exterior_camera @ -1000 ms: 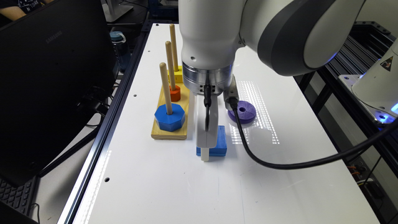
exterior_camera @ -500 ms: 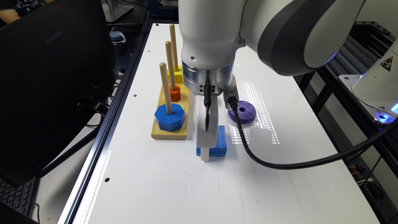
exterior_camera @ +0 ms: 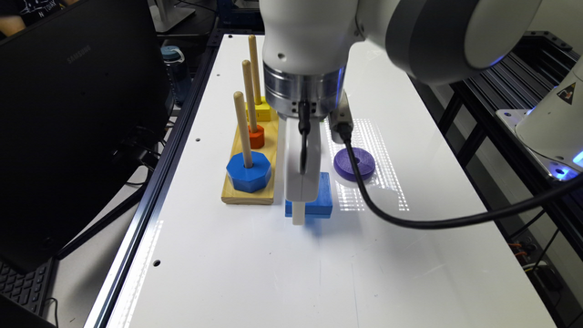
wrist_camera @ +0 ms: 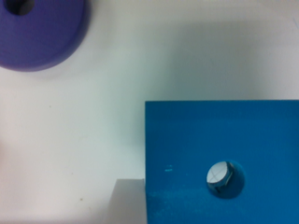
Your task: Pick up blue block.
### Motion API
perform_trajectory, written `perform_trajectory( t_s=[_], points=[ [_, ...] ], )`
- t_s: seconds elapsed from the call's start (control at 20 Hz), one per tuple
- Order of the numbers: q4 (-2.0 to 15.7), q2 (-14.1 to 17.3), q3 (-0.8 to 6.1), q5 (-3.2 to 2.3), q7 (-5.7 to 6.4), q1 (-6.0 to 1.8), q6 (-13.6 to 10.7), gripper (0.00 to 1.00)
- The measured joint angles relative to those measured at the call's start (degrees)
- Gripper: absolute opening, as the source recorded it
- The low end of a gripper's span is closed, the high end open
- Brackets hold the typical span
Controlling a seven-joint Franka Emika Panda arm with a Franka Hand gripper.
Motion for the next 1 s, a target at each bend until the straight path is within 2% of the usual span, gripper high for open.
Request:
perform_trajectory(
  t_s=[0.3, 0.5, 0.7, 0.85, 0.9, 1.0],
  points=[
    [-0.01, -0.8, 0.06, 0.09, 0.0, -0.01, -0.4, 0.0],
    [-0.13, -5.1, 0.54, 1.26, -0.09, -0.02, -4.6, 0.0],
    [-0.09, -6.2, 0.63, 1.51, -0.12, -0.06, -5.5, 0.0],
    [-0.04, -9.6, 0.85, 2.82, -0.72, -0.08, -8.8, 0.0],
    [-0.14, -10.2, 0.87, 3.1, -0.85, -0.09, -9.3, 0.0],
    [-0.21, -10.2, 0.87, 3.13, -0.87, -0.1, -9.3, 0.0]
  ],
)
